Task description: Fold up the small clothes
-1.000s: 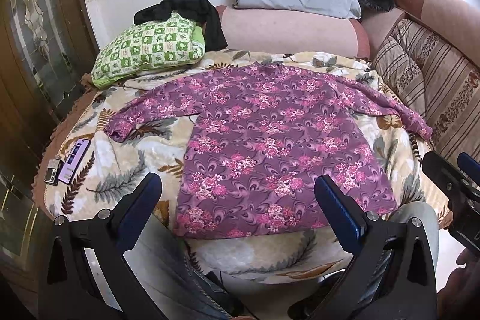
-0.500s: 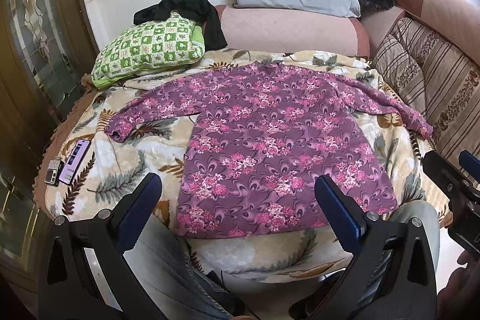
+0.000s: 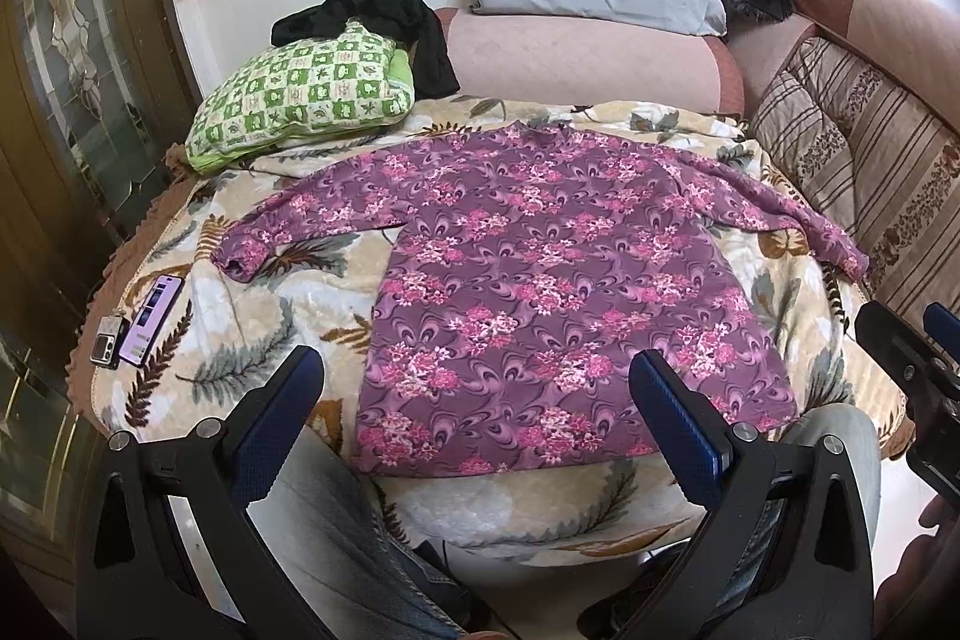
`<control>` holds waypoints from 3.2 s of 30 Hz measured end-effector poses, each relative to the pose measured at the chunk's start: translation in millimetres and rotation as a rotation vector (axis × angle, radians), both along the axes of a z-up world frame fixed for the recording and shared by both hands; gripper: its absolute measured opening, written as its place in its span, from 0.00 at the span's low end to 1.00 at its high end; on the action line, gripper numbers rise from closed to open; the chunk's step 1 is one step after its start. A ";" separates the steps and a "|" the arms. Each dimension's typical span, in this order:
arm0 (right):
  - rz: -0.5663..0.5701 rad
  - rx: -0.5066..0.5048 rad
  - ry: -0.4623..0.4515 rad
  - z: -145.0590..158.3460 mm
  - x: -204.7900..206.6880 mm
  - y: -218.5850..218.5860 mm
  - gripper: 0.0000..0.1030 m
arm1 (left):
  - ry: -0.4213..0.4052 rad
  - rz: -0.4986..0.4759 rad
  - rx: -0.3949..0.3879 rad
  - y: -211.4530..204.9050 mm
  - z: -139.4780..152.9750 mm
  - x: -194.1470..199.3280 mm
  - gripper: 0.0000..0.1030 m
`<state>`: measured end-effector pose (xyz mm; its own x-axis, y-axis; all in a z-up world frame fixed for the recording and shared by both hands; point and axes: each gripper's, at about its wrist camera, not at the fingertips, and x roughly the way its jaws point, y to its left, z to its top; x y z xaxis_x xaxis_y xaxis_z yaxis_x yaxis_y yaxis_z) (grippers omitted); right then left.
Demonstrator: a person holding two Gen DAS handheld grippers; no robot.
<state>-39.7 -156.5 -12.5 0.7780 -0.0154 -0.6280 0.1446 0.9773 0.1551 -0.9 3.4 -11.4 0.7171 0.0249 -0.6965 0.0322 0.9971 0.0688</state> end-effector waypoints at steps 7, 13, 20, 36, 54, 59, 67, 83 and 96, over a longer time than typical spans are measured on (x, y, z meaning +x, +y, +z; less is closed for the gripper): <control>0.000 0.000 0.002 -0.1 0.5 -0.6 0.98 | 0.000 -0.002 -0.003 0.2 0.1 0.2 1.00; 0.001 0.002 0.003 0.2 0.1 -1.1 0.98 | 0.006 -0.001 -0.003 2.8 -0.8 -0.7 1.00; 0.019 0.001 0.005 -1.7 3.9 1.7 0.98 | 0.010 0.003 -0.004 8.0 -3.1 -0.6 1.00; -0.030 0.040 0.030 -17.0 19.2 -17.4 0.98 | 0.057 -0.012 -0.018 5.5 -14.0 14.1 1.00; -0.276 0.250 0.068 -68.6 90.5 -184.7 0.89 | 0.165 -0.067 -0.092 -20.2 -48.4 107.3 1.00; -0.432 0.276 0.116 -110.7 123.3 -276.6 0.78 | 0.226 -0.123 -0.157 -38.6 -71.6 143.3 1.00; -0.704 0.342 0.292 -178.9 173.2 -387.1 0.74 | 0.285 -0.148 -0.217 -57.9 -102.1 182.2 1.00; -0.483 -0.148 -0.010 -32.7 199.0 -233.9 0.02 | 0.291 -0.124 -0.280 -25.7 -101.8 172.2 1.00; 0.264 0.118 0.081 -121.5 209.5 52.4 0.02 | 0.272 0.054 -0.345 85.0 -114.6 188.2 1.00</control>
